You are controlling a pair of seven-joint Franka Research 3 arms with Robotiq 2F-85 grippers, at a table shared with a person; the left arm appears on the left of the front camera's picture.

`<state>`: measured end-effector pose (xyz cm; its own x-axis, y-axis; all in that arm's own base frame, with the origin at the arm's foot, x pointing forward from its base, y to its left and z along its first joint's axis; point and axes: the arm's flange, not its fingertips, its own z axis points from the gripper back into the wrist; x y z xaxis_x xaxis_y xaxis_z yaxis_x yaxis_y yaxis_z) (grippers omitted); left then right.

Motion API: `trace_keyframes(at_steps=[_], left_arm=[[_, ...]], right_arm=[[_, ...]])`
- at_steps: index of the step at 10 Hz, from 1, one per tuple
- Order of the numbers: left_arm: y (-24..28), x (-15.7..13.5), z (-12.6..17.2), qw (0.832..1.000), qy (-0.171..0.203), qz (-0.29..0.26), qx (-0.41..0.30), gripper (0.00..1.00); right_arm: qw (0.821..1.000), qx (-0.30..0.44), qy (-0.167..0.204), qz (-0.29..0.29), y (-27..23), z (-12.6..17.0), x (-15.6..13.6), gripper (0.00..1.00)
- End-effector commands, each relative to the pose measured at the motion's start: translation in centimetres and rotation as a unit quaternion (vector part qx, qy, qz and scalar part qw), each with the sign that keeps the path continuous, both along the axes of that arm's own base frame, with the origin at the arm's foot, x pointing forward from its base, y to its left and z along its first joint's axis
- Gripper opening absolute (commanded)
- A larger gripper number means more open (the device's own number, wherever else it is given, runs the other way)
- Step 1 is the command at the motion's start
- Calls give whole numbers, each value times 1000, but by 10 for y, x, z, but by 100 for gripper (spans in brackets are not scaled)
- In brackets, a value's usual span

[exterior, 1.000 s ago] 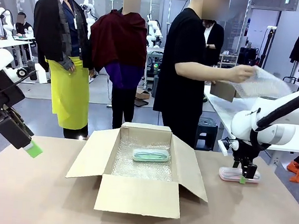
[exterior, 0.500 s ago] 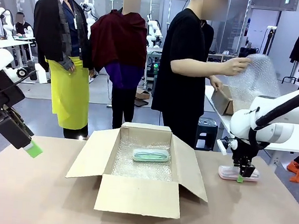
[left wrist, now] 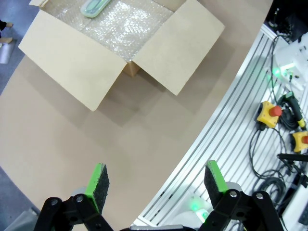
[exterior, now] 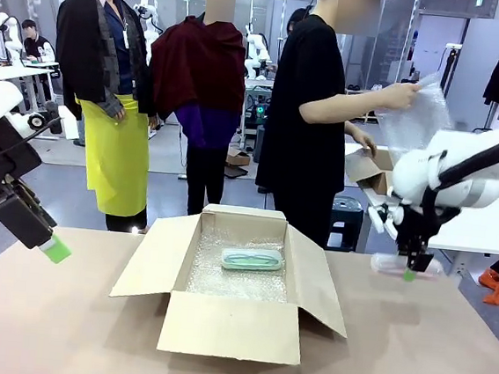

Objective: Pack the glasses set securely to prepare it for shipping.
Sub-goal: Put the Glasses case from the right side of the table into the Package Box.

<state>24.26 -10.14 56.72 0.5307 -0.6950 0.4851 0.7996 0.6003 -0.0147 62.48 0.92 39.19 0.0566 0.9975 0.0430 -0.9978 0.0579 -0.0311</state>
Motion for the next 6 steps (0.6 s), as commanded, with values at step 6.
trace_keyframes(at_steps=[6], left_arm=[[1,0,0,1000,-3,-10,-6,100]], right_arm=[[999,-12,3,-35,81,119,-11,42]])
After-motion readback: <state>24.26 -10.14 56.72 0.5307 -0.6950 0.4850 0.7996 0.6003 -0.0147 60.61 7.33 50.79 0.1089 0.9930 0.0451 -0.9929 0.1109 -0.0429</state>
